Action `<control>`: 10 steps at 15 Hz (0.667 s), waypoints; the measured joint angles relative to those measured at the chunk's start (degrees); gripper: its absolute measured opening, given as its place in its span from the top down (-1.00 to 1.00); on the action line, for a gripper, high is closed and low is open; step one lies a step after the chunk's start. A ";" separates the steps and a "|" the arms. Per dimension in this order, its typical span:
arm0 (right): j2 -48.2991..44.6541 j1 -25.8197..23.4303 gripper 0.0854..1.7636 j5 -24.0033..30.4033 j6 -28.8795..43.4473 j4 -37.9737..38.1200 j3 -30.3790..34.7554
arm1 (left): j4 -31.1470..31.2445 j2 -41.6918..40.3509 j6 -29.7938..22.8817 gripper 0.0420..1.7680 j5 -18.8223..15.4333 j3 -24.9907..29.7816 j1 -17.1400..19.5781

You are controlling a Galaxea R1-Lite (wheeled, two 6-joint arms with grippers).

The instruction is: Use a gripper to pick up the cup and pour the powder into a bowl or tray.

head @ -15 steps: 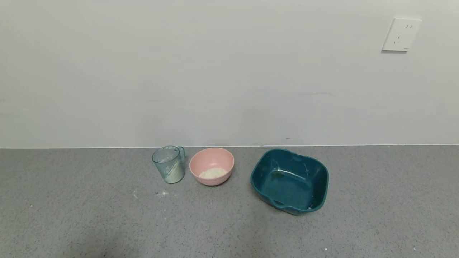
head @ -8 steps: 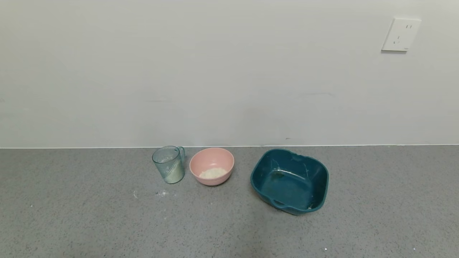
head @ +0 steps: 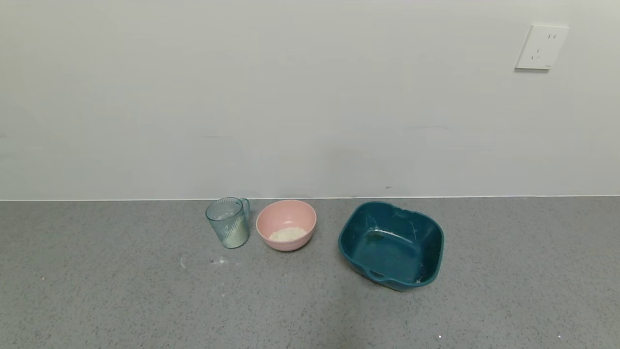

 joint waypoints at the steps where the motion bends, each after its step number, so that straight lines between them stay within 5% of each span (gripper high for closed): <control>1: 0.00 0.05 -0.94 0.00 0.02 -0.02 0.00 | -1.33 -1.13 -0.24 -0.94 -1.19 2.21 0.05; 10: 0.00 0.06 -0.94 0.00 0.00 0.02 0.00 | -26.40 -9.05 -0.62 -0.94 -2.89 34.12 0.35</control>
